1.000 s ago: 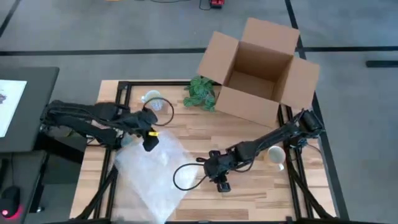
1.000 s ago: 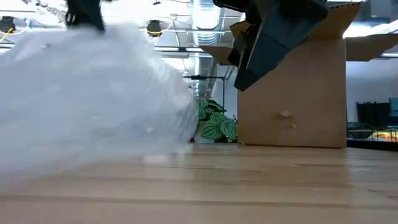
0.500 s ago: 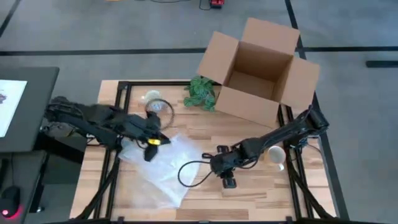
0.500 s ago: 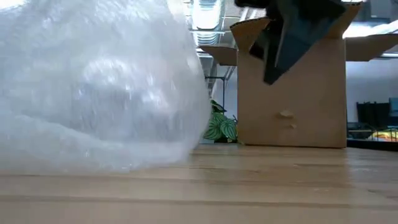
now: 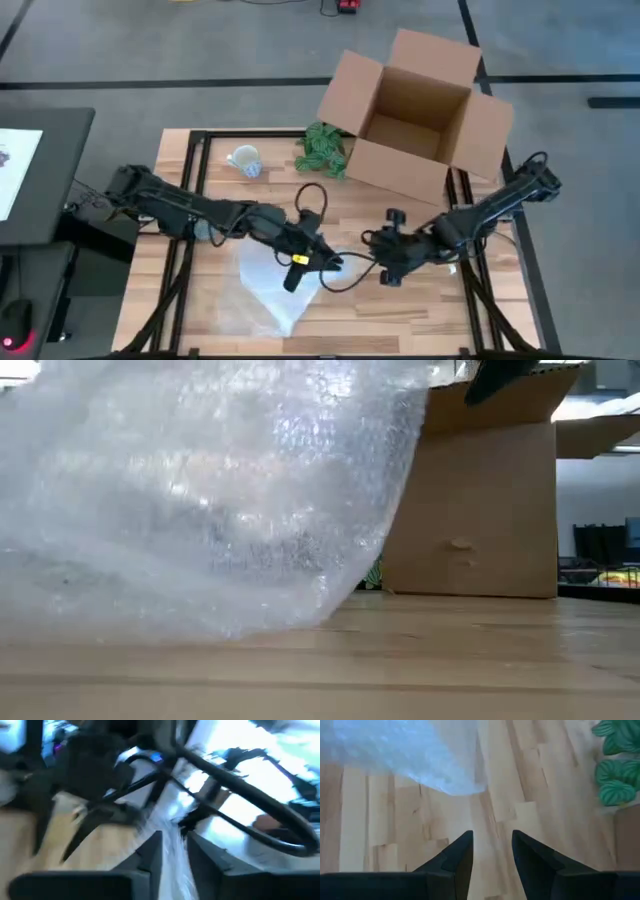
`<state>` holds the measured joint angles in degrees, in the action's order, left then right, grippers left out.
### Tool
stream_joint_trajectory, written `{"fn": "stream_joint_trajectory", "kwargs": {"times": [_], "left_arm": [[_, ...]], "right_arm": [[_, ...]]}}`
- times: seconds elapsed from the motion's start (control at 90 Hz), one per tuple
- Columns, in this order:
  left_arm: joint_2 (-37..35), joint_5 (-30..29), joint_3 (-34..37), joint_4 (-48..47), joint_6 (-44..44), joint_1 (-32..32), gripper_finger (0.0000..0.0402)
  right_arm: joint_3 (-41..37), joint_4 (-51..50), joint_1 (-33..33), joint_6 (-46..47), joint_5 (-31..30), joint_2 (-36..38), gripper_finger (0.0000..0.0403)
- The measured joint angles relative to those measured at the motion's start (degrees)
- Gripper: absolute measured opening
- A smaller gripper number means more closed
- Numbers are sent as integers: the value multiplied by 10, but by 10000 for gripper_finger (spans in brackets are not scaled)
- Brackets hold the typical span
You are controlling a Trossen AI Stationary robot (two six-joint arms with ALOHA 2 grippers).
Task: Wrap mug
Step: Prepare the bubble wrap
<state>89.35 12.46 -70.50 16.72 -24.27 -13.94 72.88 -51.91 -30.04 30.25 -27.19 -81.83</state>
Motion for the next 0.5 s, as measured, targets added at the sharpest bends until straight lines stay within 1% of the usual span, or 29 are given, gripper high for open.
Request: {"fn": "stream_joint_trajectory", "kwargs": {"times": [0.078, 0.178, 0.278, 0.344, 0.389, 0.456, 0.5], "left_arm": [[12, 44, -1, 76, -3, 8, 130], [26, 73, -1, 161, -3, 9, 161], [25, 107, -1, 172, -3, 11, 175], [3, 144, -1, 128, -3, 13, 177], [-17, 160, -2, 79, -1, 13, 177], [-55, 154, -3, -38, 14, 7, 175], [-78, 122, -3, -128, 28, 0, 174]], "right_arm": [[0, -19, -14, 16, -16, 5, 127], [0, -52, -26, 45, -49, 7, 127], [0, -82, -34, 81, -73, 6, 127], [0, -90, -33, 96, -73, 5, 127], [0, -88, -33, 101, -74, 4, 127], [0, -69, -33, 90, -76, 1, 127], [0, -39, -32, 60, -78, -2, 127]]}}
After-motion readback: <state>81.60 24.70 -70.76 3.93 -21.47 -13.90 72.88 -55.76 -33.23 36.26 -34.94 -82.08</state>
